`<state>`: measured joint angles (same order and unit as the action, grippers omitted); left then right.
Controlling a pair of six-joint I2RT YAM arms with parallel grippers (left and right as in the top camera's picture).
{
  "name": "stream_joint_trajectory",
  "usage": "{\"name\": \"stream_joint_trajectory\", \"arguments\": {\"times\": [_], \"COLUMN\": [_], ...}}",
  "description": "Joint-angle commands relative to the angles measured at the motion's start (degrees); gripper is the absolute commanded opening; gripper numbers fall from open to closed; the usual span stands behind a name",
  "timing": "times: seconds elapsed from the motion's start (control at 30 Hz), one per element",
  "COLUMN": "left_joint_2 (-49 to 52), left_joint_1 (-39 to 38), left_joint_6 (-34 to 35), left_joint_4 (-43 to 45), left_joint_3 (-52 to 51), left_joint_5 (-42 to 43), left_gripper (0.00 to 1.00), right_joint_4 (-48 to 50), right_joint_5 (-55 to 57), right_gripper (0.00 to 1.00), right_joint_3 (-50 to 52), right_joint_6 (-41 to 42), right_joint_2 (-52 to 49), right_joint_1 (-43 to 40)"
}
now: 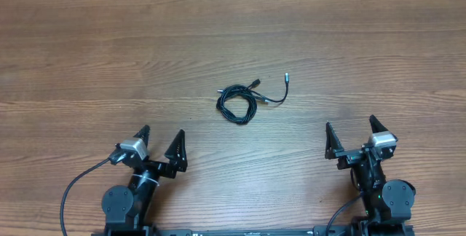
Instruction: Untangle cables
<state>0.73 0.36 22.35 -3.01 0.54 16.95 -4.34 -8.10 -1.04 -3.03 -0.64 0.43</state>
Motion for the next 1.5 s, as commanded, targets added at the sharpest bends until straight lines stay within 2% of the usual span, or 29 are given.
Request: {"name": "stream_joint_trajectory", "arguments": {"times": [0.0,0.13,0.43,0.8,1.07,1.47], "left_joint_2": [0.28,0.28,0.52,5.09,14.53,34.45], "left_joint_1": [-0.39,-0.39,-0.39,-0.39,-0.39,-0.42], "left_joint_6": [-1.62,-2.82,-6.60,-7.23,-10.93,-11.93], "left_joint_4": [-0.28,-2.69,-13.86,-16.48,-19.52,-37.59], "left_joint_3": [0.66,2.97,10.08,15.37,23.89,47.69], "left_joint_5": [4.66,5.16,5.14,5.14,5.11,5.18], "left_gripper": [1.00,0.99,1.00,0.99,1.00,1.00], "right_joint_4": [0.11,0.11,0.11,0.11,0.11,0.13], "right_joint_5": [0.55,0.55,0.55,0.55,0.55,0.55], "right_gripper": [1.00,1.00,1.00,1.00,1.00,1.00], "right_joint_3": [0.55,0.55,0.55,0.55,0.55,0.55], "right_joint_6": [-0.26,-0.26,-0.26,-0.26,-0.26,-0.26], "right_joint_2": [0.24,0.24,0.24,0.24,0.24,0.24], "right_joint_1": [0.22,0.22,0.22,0.22,0.22,0.22]}}
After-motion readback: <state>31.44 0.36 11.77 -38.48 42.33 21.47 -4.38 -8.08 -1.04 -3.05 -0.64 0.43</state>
